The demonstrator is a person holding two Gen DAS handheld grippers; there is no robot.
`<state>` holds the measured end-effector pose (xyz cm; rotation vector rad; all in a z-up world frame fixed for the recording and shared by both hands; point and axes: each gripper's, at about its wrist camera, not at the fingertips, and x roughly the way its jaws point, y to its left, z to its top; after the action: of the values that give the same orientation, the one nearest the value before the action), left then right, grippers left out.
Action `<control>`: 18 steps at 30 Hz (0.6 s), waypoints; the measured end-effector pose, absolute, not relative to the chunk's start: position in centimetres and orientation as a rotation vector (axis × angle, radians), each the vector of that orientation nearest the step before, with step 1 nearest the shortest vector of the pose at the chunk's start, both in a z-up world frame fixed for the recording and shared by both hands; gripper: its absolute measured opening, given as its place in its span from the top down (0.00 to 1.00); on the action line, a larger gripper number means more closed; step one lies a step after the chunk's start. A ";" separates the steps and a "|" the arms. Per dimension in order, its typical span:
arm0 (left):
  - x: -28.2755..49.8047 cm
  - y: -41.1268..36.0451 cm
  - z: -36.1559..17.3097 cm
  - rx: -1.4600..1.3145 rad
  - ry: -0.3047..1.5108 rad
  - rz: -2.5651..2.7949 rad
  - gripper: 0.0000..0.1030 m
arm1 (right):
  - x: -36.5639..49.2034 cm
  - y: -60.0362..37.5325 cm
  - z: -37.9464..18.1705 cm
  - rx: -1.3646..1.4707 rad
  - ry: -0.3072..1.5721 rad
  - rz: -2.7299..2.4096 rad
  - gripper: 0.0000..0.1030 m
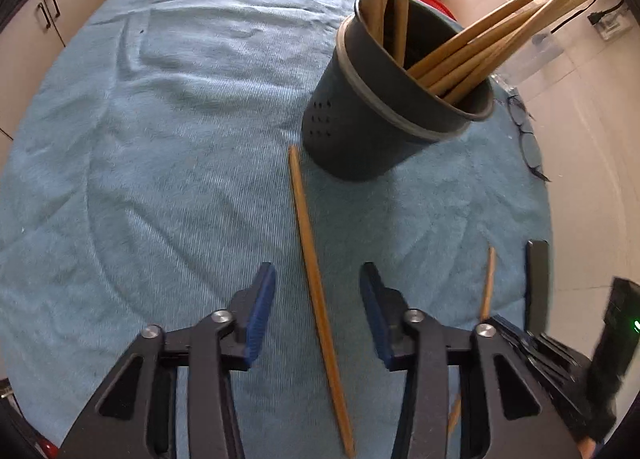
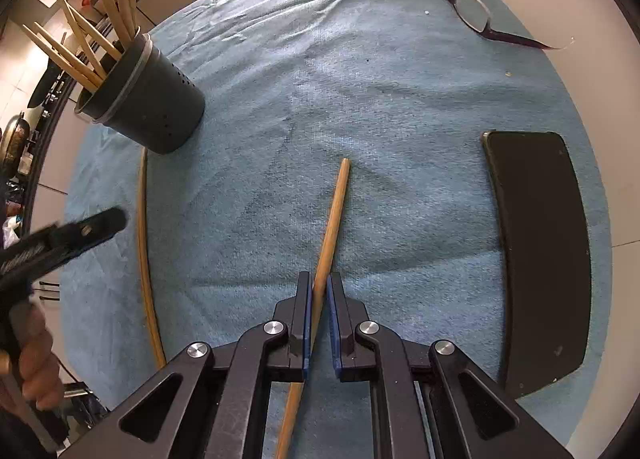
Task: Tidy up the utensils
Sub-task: 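Close the left gripper on a chopstick while the right gripper grasps the other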
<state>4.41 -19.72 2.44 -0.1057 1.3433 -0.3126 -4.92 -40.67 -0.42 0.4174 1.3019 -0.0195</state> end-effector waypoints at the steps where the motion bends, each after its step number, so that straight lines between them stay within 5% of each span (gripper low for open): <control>1: 4.4 -20.0 2.2 -0.099 1.345 -0.315 0.72 | -5.0 -40.8 -0.4 0.419 1.300 -0.019 0.92; 3: 4.4 -20.4 1.5 -0.073 1.349 -0.307 0.87 | -5.0 -40.9 -0.2 0.421 1.294 -0.016 0.92; 5: 4.1 -20.3 0.8 -0.056 1.349 -0.303 0.91 | -5.0 -41.1 0.0 0.423 1.289 -0.015 0.92; 12: 1.4 -18.2 0.7 -0.072 1.322 -0.305 0.92 | -4.9 -42.3 0.0 0.475 1.297 -0.006 0.91; 15: 0.1 -17.2 0.7 -0.071 1.309 -0.299 0.92 | -4.5 -42.5 -0.2 0.478 1.305 -0.019 0.78; 18: -0.3 -17.1 1.0 -0.049 1.286 -0.299 0.92 | -4.0 -42.4 -0.6 0.484 1.313 -0.030 0.76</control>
<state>-0.30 -17.10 1.00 -0.0492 1.2862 -0.2992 -4.02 -42.43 -0.56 0.4841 1.3133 -0.0301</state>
